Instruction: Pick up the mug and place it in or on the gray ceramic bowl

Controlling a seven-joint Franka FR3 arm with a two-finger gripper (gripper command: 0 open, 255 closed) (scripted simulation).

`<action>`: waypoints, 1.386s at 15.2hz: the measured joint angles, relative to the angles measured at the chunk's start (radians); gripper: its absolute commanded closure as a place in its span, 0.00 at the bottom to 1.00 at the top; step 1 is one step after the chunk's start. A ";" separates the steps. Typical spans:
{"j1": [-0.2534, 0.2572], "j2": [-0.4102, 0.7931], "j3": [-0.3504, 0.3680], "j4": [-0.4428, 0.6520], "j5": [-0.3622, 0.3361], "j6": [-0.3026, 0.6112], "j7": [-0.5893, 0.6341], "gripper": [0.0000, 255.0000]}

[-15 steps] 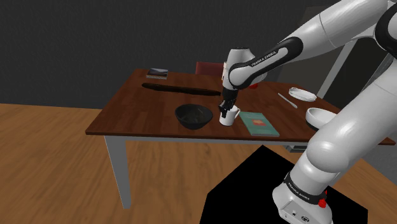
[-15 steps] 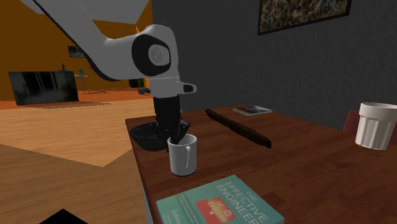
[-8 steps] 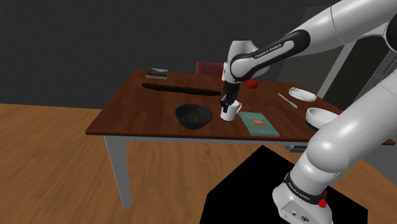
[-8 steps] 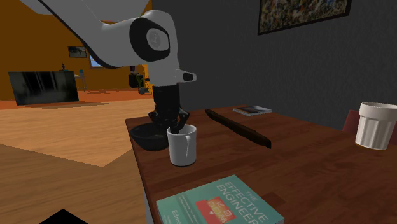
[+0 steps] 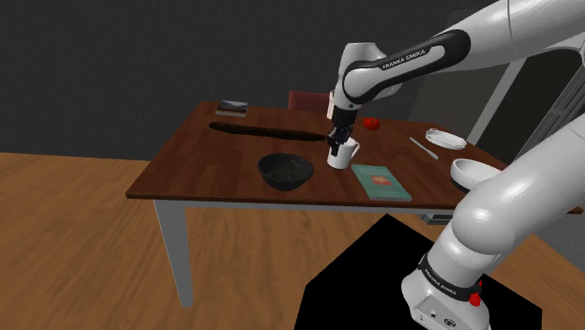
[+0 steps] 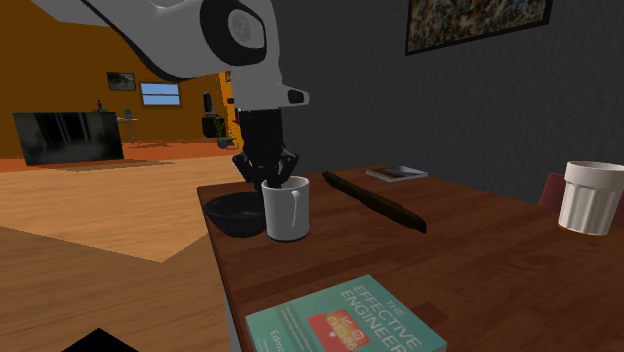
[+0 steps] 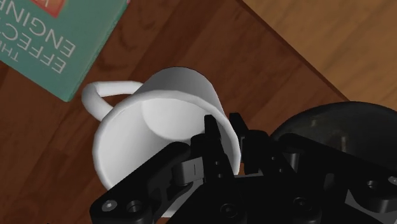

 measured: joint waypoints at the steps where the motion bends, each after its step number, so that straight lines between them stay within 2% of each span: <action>1: 0.001 -0.005 0.002 0.009 0.001 -0.014 0.001 1.00; 14: 0.003 -0.058 0.002 0.138 0.007 -0.196 -0.011 1.00; 21: 0.055 0.048 0.093 0.286 0.033 -0.245 0.116 1.00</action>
